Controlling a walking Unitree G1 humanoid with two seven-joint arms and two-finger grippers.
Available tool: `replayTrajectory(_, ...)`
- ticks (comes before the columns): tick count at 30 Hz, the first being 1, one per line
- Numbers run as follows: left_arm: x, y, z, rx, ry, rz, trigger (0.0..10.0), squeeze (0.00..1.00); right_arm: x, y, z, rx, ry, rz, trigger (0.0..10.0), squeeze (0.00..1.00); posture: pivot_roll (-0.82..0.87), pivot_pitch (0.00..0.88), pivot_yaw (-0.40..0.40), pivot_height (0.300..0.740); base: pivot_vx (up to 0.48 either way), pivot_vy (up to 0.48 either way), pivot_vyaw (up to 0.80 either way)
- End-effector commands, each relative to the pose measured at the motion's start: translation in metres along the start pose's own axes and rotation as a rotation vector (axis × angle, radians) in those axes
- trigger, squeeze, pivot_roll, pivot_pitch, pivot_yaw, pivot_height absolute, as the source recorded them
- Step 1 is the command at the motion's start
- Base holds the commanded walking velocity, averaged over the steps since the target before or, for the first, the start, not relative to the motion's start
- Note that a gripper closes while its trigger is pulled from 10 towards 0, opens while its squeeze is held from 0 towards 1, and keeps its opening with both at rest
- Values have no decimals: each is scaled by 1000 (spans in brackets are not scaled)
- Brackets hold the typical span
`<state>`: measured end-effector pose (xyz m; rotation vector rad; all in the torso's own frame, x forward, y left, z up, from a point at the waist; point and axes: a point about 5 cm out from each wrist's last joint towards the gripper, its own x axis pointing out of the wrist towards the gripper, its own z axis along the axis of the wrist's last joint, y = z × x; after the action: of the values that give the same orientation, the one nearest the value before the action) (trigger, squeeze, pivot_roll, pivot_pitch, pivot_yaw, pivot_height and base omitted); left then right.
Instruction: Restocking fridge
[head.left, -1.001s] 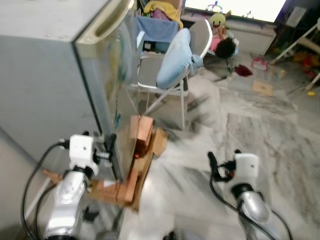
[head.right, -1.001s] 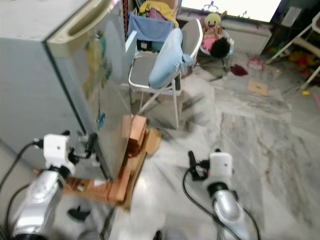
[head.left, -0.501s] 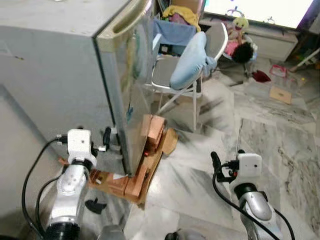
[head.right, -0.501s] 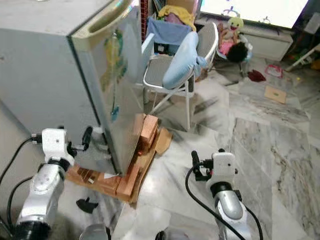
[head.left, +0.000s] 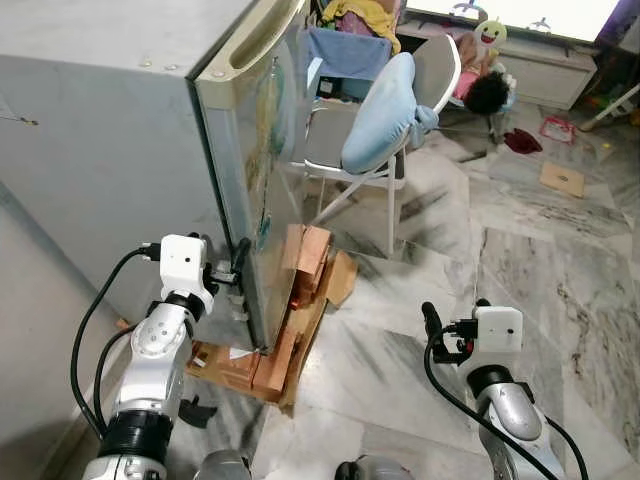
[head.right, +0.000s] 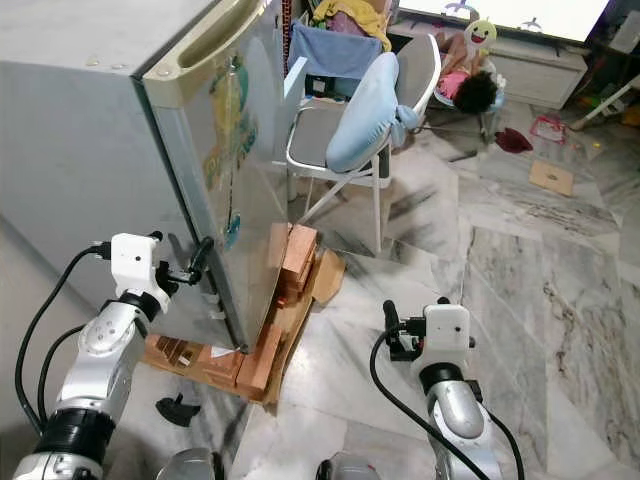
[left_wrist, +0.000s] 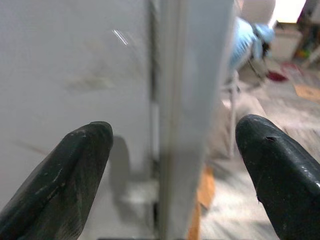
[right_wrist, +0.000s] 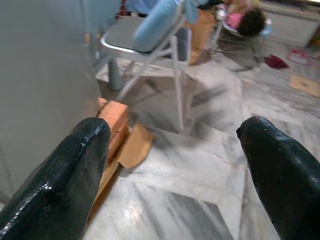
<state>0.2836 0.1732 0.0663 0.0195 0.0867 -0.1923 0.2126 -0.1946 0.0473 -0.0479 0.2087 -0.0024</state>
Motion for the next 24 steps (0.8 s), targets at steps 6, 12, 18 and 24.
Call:
replayTrajectory(6,-15,-7,-10,-21,23,-29,10000,0,-2,-4,1,-9,6,-3,10000,0,-41,75,-52,740,0,0,-365)
replayTrajectory(12,-15,-7,-9,-26,19,-31,10000,0,-2,-5,1,-13,9,0,10000,0,-43,75,-54,740,0,-206,0)
replayTrajectory(18,-14,-6,-8,-24,19,-33,10000,0,-3,-6,1,-17,10,-6,10000,0,-51,76,-50,740,0,-314,0)
replayTrajectory(24,-15,-6,-8,-26,16,-31,10000,0,-3,-7,1,-20,10,-7,10000,0,-52,76,-53,740,0,-300,0)
